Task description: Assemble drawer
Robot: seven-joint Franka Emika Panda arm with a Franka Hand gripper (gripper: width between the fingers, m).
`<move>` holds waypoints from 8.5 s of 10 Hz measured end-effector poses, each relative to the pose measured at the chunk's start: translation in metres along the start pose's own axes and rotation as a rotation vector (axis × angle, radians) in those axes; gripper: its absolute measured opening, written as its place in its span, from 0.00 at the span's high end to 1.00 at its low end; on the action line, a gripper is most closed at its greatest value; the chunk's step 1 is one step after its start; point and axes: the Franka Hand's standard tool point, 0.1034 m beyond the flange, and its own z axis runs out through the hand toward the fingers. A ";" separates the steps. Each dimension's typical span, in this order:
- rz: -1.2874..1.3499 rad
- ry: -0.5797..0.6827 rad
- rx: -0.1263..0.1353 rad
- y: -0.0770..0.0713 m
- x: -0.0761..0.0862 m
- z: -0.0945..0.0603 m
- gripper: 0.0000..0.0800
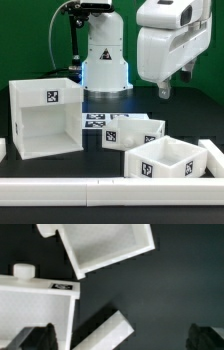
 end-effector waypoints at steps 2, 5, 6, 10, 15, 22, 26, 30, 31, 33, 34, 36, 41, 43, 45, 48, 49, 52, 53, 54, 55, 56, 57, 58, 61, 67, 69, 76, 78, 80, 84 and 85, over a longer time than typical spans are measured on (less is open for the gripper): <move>0.000 0.000 0.000 0.000 0.000 0.000 0.19; -0.014 0.003 -0.005 0.003 -0.002 0.001 0.19; -0.109 0.041 -0.050 0.018 -0.009 0.004 0.19; -0.230 0.109 -0.138 0.037 -0.035 0.035 0.19; -0.245 0.129 -0.166 0.043 -0.049 0.074 0.19; -0.236 0.130 -0.158 0.045 -0.054 0.094 0.69; -0.166 0.142 -0.172 0.042 -0.065 0.091 0.95; 0.089 0.158 -0.175 0.016 -0.097 0.080 0.95; 0.093 0.156 -0.170 0.017 -0.098 0.083 0.95; 0.094 0.155 -0.169 0.017 -0.098 0.084 0.95; 0.106 0.156 -0.168 0.014 -0.098 0.084 0.95; 0.178 0.172 -0.171 -0.010 -0.089 0.087 0.95; 0.334 0.189 -0.152 -0.023 -0.087 0.090 0.95; 0.388 0.189 -0.143 -0.023 -0.089 0.093 0.95; 0.340 0.201 -0.164 -0.015 -0.092 0.092 0.95; 0.345 0.202 -0.163 -0.015 -0.093 0.093 0.84; 0.386 0.207 -0.160 -0.015 -0.091 0.092 0.59; 0.563 0.215 -0.123 -0.022 -0.066 0.077 0.34; 0.548 0.211 -0.111 -0.010 -0.050 0.061 0.24; 0.545 0.212 -0.101 0.004 -0.039 0.053 0.19; 0.531 0.214 -0.096 0.013 -0.031 0.049 0.19; 0.505 0.226 -0.102 0.024 -0.023 0.046 0.19; 0.506 0.225 -0.102 0.022 -0.024 0.047 0.19; 0.505 0.223 -0.101 0.022 -0.025 0.048 0.19; 0.458 0.234 -0.114 0.032 -0.013 0.043 0.19; 0.341 0.237 -0.117 0.045 0.047 0.046 0.19; 0.227 0.245 -0.149 0.052 0.037 0.057 0.19; 0.160 0.245 -0.161 0.062 0.023 0.076 0.62; 0.154 0.244 -0.163 0.062 0.022 0.075 0.81; 0.150 0.228 -0.164 0.054 0.003 0.066 0.96; 0.190 0.249 -0.182 -0.012 0.003 0.034 0.96; 0.203 0.256 -0.183 -0.004 0.005 0.035 0.96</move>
Offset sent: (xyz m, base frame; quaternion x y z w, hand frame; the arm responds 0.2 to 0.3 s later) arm 0.0000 0.0000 0.0000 0.0000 0.0000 0.0000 1.0000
